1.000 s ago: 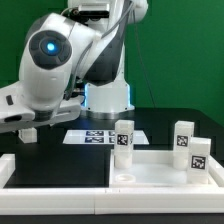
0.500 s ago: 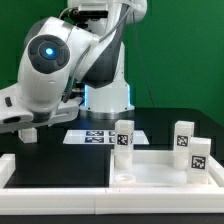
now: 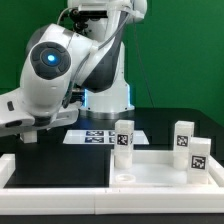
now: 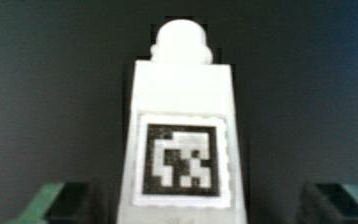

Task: Assemble square table

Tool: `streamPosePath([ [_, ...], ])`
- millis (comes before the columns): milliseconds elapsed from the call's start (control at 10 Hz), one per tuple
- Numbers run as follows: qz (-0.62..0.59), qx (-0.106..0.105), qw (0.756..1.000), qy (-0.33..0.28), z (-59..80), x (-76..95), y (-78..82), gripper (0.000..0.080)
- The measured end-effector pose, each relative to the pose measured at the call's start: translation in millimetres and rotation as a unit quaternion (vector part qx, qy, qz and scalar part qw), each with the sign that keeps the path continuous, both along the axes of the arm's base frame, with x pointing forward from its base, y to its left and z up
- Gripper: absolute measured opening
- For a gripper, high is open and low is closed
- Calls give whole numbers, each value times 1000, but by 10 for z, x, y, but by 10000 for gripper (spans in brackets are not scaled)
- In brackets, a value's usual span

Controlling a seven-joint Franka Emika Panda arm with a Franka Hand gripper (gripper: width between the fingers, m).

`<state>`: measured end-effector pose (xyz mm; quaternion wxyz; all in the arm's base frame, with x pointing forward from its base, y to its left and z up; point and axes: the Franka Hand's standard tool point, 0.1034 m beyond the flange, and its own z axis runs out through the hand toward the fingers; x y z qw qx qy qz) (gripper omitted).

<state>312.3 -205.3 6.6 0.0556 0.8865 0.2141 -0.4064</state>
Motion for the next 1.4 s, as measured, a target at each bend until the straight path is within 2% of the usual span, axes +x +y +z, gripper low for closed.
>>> streamPosePath([
  [100, 0, 0, 1000, 0, 0, 0, 0, 411],
  [200, 0, 0, 1000, 0, 0, 0, 0, 411],
  [300, 0, 0, 1000, 0, 0, 0, 0, 288],
  [800, 0, 0, 1000, 0, 0, 0, 0, 289],
  [900, 3, 4, 1000, 8, 42, 21, 22, 289],
  [1000, 9, 11, 1000, 19, 240, 227, 110, 290],
  [1100, 5, 8, 1000, 17, 470, 485, 271, 290],
  [1200, 1, 15, 1000, 13, 718, 699, 416, 291],
  [1300, 2, 23, 1000, -2, 925, 827, 431, 291],
  [1400, -3, 27, 1000, -12, 1011, 822, 384, 291],
])
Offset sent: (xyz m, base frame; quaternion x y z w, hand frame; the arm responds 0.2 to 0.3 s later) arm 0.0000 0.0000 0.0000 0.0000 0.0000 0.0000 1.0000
